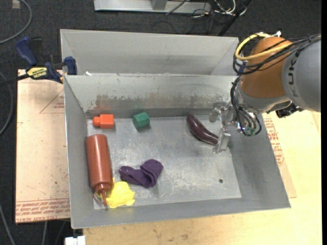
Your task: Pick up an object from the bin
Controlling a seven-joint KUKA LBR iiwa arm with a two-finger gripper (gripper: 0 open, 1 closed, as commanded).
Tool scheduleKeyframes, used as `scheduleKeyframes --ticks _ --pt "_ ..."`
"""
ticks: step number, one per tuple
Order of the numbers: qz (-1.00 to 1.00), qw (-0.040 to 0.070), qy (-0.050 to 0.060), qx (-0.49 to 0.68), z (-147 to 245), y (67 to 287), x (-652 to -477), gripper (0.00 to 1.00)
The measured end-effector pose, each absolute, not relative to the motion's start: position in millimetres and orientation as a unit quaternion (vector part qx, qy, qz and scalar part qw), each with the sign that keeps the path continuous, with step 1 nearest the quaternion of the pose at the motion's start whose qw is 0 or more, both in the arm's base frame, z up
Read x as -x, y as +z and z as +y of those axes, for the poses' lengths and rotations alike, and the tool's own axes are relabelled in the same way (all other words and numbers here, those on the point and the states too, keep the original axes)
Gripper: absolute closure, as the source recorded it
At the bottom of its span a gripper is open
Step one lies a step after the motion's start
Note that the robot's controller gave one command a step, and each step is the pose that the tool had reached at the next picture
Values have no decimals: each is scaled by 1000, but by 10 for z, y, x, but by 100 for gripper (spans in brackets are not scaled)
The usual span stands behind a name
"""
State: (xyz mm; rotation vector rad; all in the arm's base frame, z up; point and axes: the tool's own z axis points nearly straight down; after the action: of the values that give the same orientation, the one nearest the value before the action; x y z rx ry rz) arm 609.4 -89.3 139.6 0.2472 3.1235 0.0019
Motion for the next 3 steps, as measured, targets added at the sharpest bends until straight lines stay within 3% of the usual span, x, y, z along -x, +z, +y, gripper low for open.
scheduleKeyframes --ticks 1,2,3 --pt "998 3 0 -65 -801 942 -6082 0" --pt "996 5 1 -94 -788 700 -6137 100" --pt "996 5 1 -94 -788 700 -6137 100"
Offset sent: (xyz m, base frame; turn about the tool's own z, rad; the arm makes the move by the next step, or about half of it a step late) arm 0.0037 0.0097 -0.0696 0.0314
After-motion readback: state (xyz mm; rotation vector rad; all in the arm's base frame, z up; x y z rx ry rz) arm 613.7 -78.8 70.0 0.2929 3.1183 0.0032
